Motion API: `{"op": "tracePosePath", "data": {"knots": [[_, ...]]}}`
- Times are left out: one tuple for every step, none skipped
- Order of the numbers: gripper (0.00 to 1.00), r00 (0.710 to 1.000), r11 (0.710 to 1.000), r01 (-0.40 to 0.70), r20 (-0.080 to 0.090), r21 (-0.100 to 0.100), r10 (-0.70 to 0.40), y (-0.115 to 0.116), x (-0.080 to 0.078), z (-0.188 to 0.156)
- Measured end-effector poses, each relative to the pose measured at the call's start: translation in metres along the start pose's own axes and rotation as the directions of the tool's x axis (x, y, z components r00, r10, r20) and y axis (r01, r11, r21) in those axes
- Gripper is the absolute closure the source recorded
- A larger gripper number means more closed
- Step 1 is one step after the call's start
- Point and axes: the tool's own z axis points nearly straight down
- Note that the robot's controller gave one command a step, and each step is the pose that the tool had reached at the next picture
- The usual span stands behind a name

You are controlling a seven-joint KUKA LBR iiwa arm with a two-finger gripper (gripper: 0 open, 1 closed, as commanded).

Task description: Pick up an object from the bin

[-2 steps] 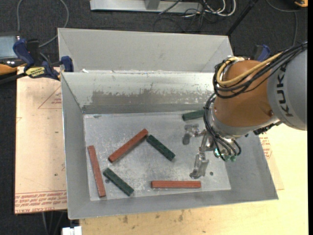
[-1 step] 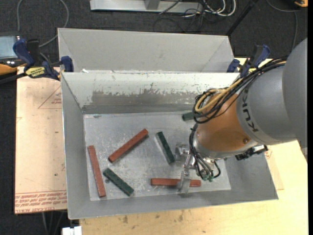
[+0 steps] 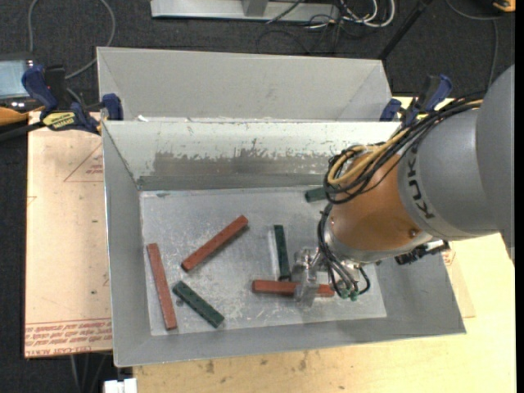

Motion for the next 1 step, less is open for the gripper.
{"op": "tracePosePath", "data": {"knots": [[1.0, 1.0, 1.0, 0.005, 0.002, 0.001, -0.005, -0.0357, -0.0161, -0.1401]]}}
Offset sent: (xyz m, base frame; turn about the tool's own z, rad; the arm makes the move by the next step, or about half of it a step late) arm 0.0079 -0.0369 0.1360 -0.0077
